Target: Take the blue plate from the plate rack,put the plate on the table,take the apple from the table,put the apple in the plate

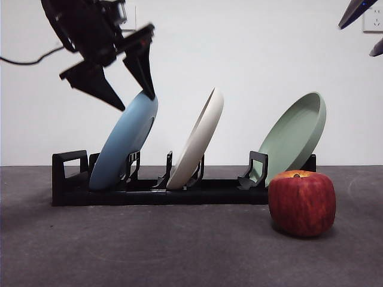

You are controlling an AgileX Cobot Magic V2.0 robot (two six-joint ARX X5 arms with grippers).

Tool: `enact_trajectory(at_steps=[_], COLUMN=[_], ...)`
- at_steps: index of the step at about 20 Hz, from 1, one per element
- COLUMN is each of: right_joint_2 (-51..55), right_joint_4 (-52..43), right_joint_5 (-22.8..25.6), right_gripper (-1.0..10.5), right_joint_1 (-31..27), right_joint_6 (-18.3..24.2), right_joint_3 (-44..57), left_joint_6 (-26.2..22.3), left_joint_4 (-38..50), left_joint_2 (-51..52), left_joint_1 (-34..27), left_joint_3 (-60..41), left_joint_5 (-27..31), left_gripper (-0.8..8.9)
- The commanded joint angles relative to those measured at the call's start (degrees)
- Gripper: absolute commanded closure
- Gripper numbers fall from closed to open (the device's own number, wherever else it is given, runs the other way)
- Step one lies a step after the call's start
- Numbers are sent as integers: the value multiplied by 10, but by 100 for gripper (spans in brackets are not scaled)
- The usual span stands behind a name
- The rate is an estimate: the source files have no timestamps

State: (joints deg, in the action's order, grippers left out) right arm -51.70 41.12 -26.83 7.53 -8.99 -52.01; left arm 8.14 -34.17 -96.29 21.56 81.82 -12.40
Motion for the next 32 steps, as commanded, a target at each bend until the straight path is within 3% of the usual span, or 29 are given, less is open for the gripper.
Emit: enact_trajectory(at_steps=[1, 2, 3, 5, 12, 17, 20, 22, 25, 29, 32], right_joint_2=[-1, -1, -1, -1, -1, -1, -1, -1, -1, -1, -1], right_joint_4=[-2, -2, -2, -2, -2, -2, -2, -2, -3, -3, -3], right_joint_5=[2, 2, 3, 4, 4, 3, 4, 4, 4, 34, 37], right_gripper=[662, 662, 662, 662, 662, 662, 662, 662, 662, 662, 662], right_joint_1=[1, 1, 1, 1, 1, 1, 1, 1, 0, 0, 0], right_joint_6=[6, 6, 6, 6, 10, 10, 10, 10, 14, 14, 14], right_joint_3=[-1, -1, -1, -1, -1, -1, -1, -1, -1, -1, -1], left_joint_6=[-9, -9, -9, -9, -9, -11, -37, -52, -49, 14, 66], left_joint_4=[9, 12, 14, 15, -10, -51, -97, -140, -209, -215, -176], left_joint_2=[-9, -9, -9, -9, 36, 157, 247, 295, 326, 327, 316], left_joint_1=[2, 2, 2, 2, 3, 21, 60, 105, 207, 367, 450], left_joint_3=[0, 0, 0, 0, 0, 0, 0, 0, -2, -54, -124], left_joint_5=[1, 0, -3, -34, -77, -75, -67, -17, 125, 290, 345], left_gripper=[476, 478, 563, 837, 821, 821, 821, 821, 821, 821, 821])
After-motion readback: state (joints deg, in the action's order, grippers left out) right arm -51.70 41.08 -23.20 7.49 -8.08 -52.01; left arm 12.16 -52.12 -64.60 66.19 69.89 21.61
